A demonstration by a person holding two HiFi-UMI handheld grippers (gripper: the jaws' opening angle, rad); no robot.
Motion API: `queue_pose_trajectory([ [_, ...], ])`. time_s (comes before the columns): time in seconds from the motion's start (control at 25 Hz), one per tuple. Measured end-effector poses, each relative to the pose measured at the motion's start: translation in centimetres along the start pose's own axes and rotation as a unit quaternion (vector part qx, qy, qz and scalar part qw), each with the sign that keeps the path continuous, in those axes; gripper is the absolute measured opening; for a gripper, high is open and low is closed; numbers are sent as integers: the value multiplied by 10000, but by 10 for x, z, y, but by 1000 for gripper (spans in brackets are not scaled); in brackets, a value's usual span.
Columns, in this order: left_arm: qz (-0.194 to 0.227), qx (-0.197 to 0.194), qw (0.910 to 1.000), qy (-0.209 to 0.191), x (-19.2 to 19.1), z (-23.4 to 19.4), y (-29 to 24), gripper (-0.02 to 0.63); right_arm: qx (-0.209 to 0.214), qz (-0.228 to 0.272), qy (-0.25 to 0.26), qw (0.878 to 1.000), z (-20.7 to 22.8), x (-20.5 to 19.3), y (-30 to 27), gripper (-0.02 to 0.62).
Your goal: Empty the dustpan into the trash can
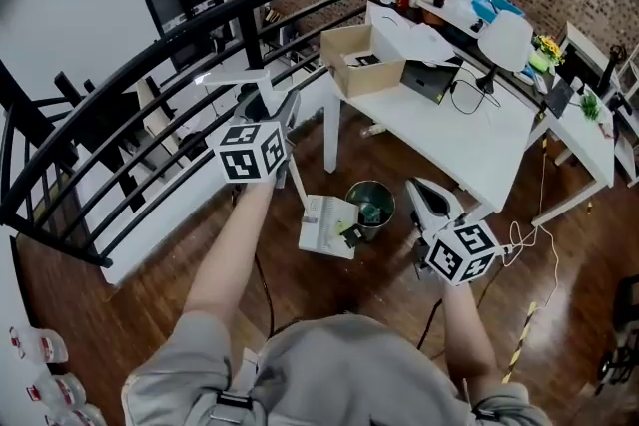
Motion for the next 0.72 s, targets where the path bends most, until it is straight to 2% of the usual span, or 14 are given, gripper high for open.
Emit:
queue_pose_trajectory([
  [0.32, -42, -462, 9989, -116, 6, 51, -71, 219, -373, 137, -86, 9992, 49, 7, 16, -2],
  [0.72, -38, -1166, 9930, -200, 10, 71, -185, 219, -1517, 222, -267, 9878, 103, 14, 6, -2],
])
Point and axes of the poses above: the fingertips, and each gripper's own axes: y backward along the fingers, z to its right, x out of its top, the point moved 9 cm from there along y, backward along the fingers, and after that the axes turned 11 degrees about x, right-handed, at the moved point
